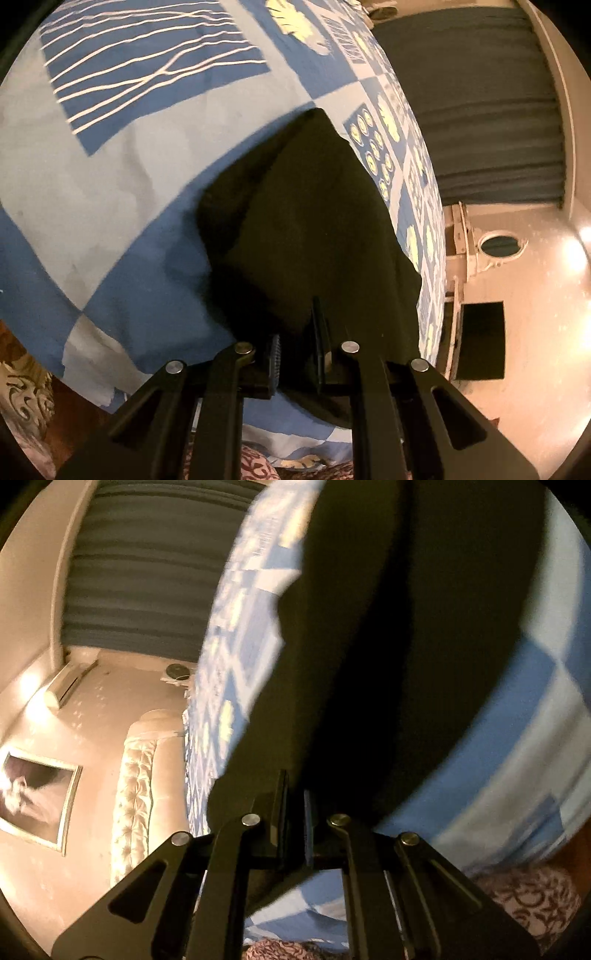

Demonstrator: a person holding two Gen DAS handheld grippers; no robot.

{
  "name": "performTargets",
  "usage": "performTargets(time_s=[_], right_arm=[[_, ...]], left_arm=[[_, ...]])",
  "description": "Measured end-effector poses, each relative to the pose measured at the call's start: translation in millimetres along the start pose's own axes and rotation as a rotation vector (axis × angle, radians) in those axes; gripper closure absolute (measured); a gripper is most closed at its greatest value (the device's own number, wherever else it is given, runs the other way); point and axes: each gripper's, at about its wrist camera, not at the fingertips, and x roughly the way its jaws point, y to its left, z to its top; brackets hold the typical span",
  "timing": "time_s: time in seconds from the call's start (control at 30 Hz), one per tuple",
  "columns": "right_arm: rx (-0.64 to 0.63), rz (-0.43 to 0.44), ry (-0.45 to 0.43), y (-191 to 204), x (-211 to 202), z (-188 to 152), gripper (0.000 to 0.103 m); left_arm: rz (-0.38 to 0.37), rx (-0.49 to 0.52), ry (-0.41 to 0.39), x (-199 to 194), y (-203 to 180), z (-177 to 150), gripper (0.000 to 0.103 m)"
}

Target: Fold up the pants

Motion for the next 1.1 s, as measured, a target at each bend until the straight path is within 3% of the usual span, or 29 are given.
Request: performTargets(time_s=[0.2, 0.47, 0.6, 0.7, 0.8, 0.83, 0.87, 0.93, 1.0, 1.07, 1.1], right_arm=[[-0.041, 0.019, -0.012, 12.0, -5.4, -2.0, 0.097], [-0.076, 0.059, 0.005, 31.5, -12.3, -10.6, 0.097], [-0.087, 0.011, 0.02, 22.1, -8.7, -14.0, 0.097], [-0.055, -0.028, 0.037, 4.3, -3.4, -15.2, 0.097], [-0.007, -0.013, 0.045, -3.8, -5.4, -12.8, 0.092], [0.0, -0.013, 0.028, -3.4, -11.1, -9.9, 0.083], [0.003, -0.011, 0.007, -2.0, -18.0, -5.2, 0.069], [0.012, -0.01, -0.062, 1.2, -36.2, 12.9, 0.054], [0.029, -0.002, -0.139, 1.0, -56.5, 39.9, 0.051], [0.038, -0.011, -0.227, -2.6, -77.1, 76.4, 0.05], [0.059, -0.028, -0.286, -8.0, -88.6, 96.5, 0.05]], left_arm=[[0.01, 0.035, -0.005, -2.3, -4.1, 1.6, 0.089], [0.081, 0.088, -0.028, -9.0, -15.5, 7.6, 0.092], [0.099, 0.09, -0.036, -13.2, -9.1, 10.0, 0.092], [0.07, 0.042, -0.026, -10.7, 4.3, 8.6, 0.092], [0.052, 0.039, -0.026, -13.2, 4.9, 10.1, 0.09], [0.041, 0.054, -0.03, -15.4, 2.7, 9.9, 0.088], [0.022, 0.082, -0.036, -19.5, -0.4, 9.2, 0.085], [-0.009, 0.114, -0.045, -29.3, -4.0, 5.5, 0.058], [-0.021, 0.143, -0.081, -42.4, -10.7, 1.9, 0.041], [-0.018, 0.18, -0.129, -54.9, -21.2, -1.6, 0.038], [-0.018, 0.193, -0.146, -58.2, -25.5, -2.4, 0.028]])
